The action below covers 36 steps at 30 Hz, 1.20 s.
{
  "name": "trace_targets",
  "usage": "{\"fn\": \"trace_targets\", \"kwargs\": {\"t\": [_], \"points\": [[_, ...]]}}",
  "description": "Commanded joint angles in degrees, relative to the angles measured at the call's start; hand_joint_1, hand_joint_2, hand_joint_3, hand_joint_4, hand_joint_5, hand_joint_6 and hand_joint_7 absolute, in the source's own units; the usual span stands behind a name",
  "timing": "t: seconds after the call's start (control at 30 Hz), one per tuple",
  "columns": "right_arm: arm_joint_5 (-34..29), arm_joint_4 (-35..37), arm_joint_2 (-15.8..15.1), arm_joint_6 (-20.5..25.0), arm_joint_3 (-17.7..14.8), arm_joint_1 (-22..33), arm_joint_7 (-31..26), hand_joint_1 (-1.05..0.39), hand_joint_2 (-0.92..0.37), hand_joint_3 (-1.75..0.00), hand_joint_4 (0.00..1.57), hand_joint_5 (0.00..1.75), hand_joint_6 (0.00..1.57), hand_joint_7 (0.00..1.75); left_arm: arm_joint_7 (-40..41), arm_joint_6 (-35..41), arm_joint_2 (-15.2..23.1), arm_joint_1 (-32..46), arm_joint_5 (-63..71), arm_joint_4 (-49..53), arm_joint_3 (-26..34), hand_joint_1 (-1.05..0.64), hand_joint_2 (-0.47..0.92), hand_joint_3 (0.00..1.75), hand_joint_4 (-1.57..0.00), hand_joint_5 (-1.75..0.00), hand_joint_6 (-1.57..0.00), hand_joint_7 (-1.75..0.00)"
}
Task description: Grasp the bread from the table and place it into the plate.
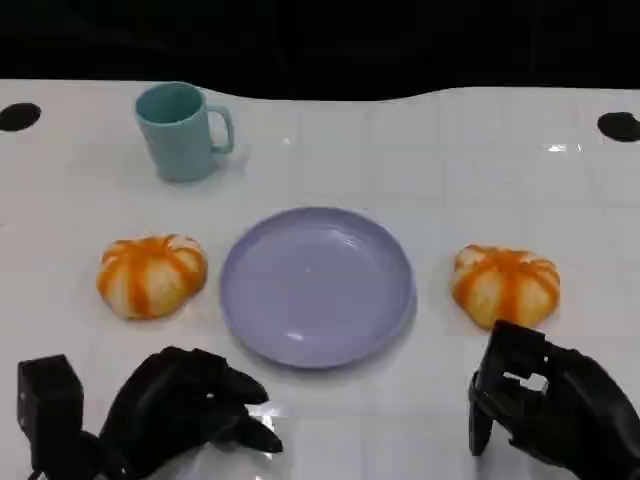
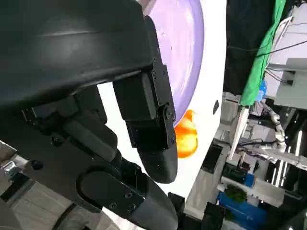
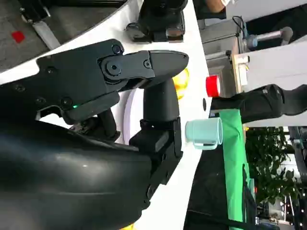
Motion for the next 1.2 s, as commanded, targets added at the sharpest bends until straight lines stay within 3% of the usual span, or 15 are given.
{"fn": "trace_targets", "kwargs": {"t": [0.03,0.73,0.9,1.0,1.1,1.2], "points": [[0.51,0.28,-0.23,-0.03,-0.57,-0.08,0.05,-0.57,-0.92,-0.28,0.74,1.75,0.64,1.62,-0.02,0.6,0.99,0.12,0.0,0.04,0.29,-1.05,0.71,0.0,-1.57,-0.19,-1.57,-0.01],[0.22,-0.55,-0.28,0.48,-0.42,0.1,-0.37,-0.57,-0.92,-0.28,0.74,1.75,0.65,1.6,-0.35,0.15,0.95,0.08,0.01,0.16,0.26,-1.05,0.71,0.0,-1.57,-0.19,-1.57,0.0],[0.0,-0.87,-0.44,-0.85,-0.42,-0.36,0.09,-0.57,-0.92,-0.28,0.7,1.75,0.63,1.49,0.07,0.46,0.95,0.09,0.19,-0.1,0.16,-1.05,0.71,0.0,-1.57,-0.19,-1.57,0.0],[-0.45,-0.86,-1.05,-2.3,-0.81,-1.26,0.44,-0.56,-0.92,-0.28,0.61,1.75,0.55,1.39,0.27,0.08,0.83,0.09,0.32,-0.04,0.13,-1.05,0.71,0.0,-1.57,-0.19,-1.57,0.0],[-3.9,0.01,-2.11,-6.34,-1.38,-2.9,-0.85,-0.55,-0.92,-0.25,0.51,1.66,0.45,1.2,0.52,-0.5,0.73,0.12,0.56,-0.04,0.06,-1.05,0.72,0.0,-1.57,-0.19,-1.57,0.0],[-7.15,1.65,-3.16,-11.54,-1.95,-4.74,-1.91,-0.5,-0.92,-0.29,0.43,1.46,0.37,1.0,0.44,-0.52,0.64,0.19,0.48,-0.14,0.05,-1.05,0.72,0.0,-1.57,-0.19,-1.56,0.0]]}}
